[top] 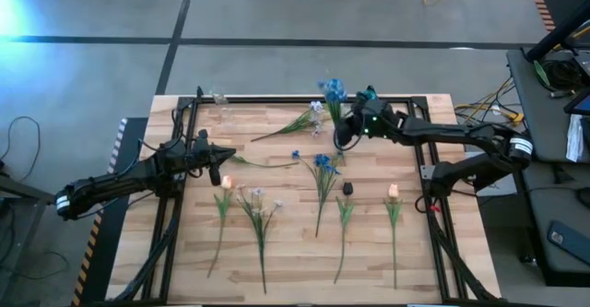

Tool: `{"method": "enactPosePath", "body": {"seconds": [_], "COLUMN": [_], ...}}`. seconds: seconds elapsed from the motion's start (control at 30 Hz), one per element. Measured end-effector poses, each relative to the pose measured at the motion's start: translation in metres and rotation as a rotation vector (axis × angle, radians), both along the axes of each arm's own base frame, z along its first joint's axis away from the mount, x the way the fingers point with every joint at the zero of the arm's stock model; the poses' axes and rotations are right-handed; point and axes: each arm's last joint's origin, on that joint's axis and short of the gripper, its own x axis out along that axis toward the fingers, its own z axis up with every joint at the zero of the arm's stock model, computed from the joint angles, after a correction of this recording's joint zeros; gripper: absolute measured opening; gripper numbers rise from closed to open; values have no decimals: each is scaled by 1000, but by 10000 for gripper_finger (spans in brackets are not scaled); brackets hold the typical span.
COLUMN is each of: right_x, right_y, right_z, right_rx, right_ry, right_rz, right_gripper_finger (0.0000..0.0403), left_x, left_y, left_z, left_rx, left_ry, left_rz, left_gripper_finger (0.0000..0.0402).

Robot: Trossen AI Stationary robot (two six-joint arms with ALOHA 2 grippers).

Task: Sort flowers into vase by color
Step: Put the right blue flower into the blue vase

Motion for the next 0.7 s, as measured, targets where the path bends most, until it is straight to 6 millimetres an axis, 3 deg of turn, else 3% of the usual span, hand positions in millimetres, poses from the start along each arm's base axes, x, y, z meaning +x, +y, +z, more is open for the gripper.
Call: {"method": "enactPosePath", "body": {"seconds": [0.33,0.53,0.7], "right_x": [-12,-28,-34], "right_y": [-6,-4,-10], "right_z": [47,70,74], "right_rx": [-528,-677,-730], "right_ry": [-20,21,67], "right_rz": [-240,-441,-531], "right_gripper_finger": [17,17,17], "left_x": [0,0,0], "left_y": [0,0,0], "left_z": [0,1,2], "left_rx": [-2,0,12], "left_ry": [-1,-7,-19], "left_rz": [0,1,-1], "left_gripper_finger": [0,0,0]}}
